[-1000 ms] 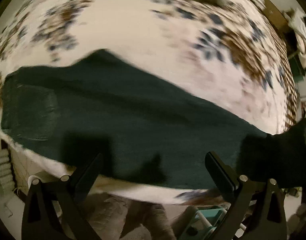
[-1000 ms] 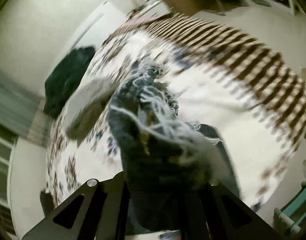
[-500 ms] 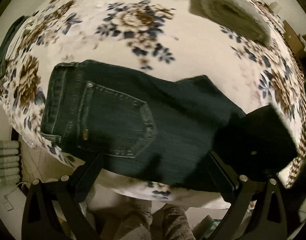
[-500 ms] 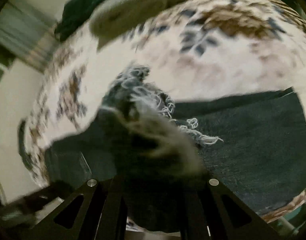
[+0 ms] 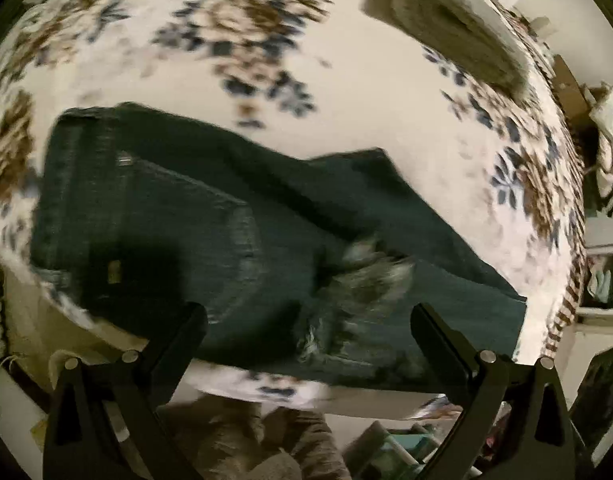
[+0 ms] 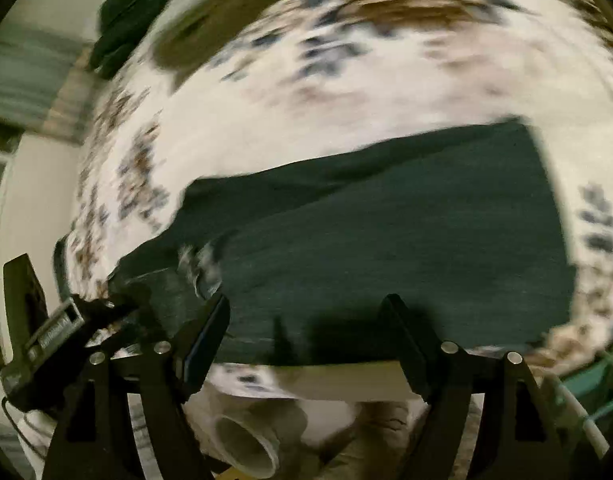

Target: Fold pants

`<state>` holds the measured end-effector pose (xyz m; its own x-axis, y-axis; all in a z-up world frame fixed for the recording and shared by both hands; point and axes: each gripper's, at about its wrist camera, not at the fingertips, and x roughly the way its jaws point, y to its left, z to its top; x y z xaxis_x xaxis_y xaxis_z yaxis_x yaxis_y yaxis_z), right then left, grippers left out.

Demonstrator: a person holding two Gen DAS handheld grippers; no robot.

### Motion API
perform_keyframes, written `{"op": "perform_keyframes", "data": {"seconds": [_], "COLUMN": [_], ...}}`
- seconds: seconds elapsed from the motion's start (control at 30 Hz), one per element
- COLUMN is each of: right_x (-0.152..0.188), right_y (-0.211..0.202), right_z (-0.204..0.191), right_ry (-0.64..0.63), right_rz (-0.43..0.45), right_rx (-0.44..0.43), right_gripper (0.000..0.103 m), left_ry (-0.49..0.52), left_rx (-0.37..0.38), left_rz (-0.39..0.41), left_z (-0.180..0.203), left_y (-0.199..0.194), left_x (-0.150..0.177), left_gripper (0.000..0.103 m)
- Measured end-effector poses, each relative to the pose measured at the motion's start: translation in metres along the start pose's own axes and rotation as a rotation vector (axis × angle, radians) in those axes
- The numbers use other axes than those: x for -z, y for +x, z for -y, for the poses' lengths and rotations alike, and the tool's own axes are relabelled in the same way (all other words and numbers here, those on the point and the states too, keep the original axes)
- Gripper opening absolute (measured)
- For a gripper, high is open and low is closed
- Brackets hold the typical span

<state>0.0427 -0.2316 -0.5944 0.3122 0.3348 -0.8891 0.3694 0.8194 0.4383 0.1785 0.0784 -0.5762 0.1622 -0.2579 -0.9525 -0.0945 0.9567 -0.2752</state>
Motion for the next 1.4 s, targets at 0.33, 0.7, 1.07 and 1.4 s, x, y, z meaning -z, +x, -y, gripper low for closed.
{"op": "perform_keyframes", "data": {"seconds": [0.33, 0.7, 1.07, 1.4], "right_x": [-0.019, -0.023, -0.028, -0.02], "right_y": [-0.008, -0.002, 0.018, -0.003], "right_z": [0.091, 0.082, 0.065, 0.092], "right_ry": [0.135, 0.137, 0.055, 0.205], "right_rz": [0.0, -0.028, -0.077, -0.087], "right_rx": [0.165, 0.158, 0.325, 0.297], "right_gripper": [0.08, 0.08, 0.08, 0.08], "left_ry": [0.169, -0.012, 0.219, 0.177], "left_rx": [-0.144, 0.075, -0.054, 0.052], "left_rz": [-0.108, -0.064, -0.056, 0.007], "left_z": [0.042, 0.019, 0.073, 0.05], "left_y": [0.081, 0.029, 0.077, 0.033], "left_x": [-0.001, 0.007, -0.003, 0.014], "left_gripper": [0.072, 0.055, 0.003, 0.002]}}
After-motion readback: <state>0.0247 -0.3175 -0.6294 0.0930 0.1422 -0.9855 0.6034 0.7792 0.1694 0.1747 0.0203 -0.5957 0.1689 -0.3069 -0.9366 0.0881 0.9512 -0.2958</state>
